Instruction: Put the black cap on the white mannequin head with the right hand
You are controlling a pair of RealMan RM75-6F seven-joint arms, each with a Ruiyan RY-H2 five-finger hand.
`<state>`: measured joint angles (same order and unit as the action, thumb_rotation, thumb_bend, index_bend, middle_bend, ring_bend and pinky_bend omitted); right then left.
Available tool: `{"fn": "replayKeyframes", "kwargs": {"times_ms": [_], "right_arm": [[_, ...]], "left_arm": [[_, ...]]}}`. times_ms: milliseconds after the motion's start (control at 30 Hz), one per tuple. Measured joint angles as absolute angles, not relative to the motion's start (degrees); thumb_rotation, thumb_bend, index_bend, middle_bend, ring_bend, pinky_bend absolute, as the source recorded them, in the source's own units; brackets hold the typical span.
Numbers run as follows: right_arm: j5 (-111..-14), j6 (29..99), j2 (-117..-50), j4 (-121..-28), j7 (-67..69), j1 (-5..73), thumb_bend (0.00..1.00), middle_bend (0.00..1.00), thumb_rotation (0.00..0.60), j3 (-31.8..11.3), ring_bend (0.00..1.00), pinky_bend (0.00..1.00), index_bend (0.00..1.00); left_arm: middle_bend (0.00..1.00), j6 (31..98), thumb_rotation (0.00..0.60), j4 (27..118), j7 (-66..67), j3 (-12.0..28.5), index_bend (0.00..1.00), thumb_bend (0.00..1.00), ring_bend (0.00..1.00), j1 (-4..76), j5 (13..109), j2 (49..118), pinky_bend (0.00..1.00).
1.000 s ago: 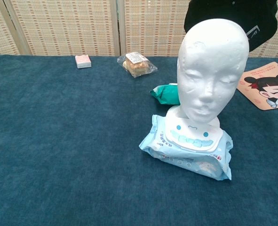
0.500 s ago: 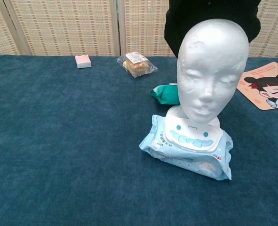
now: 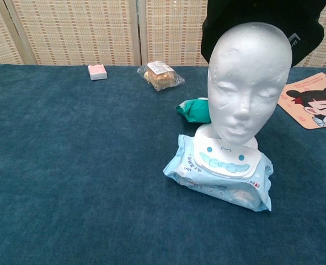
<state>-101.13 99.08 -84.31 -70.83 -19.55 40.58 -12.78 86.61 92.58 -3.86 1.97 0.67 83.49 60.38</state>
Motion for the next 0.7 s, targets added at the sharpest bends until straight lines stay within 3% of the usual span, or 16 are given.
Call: {"fn": "replayKeyframes", "kwargs": {"times_ms": [700], "right_arm": [[-112.7, 100.1, -82.3, -76.4, -31.4, 38.3, 0.47, 0.5, 0.6, -9.8, 0.3, 0.52, 0.66]], "left_arm": [[0.45, 86.3, 0.6, 92.8, -4.4, 1.9, 0.47, 0.12, 0.35, 0.7, 83.6, 60.1, 0.54]]}}
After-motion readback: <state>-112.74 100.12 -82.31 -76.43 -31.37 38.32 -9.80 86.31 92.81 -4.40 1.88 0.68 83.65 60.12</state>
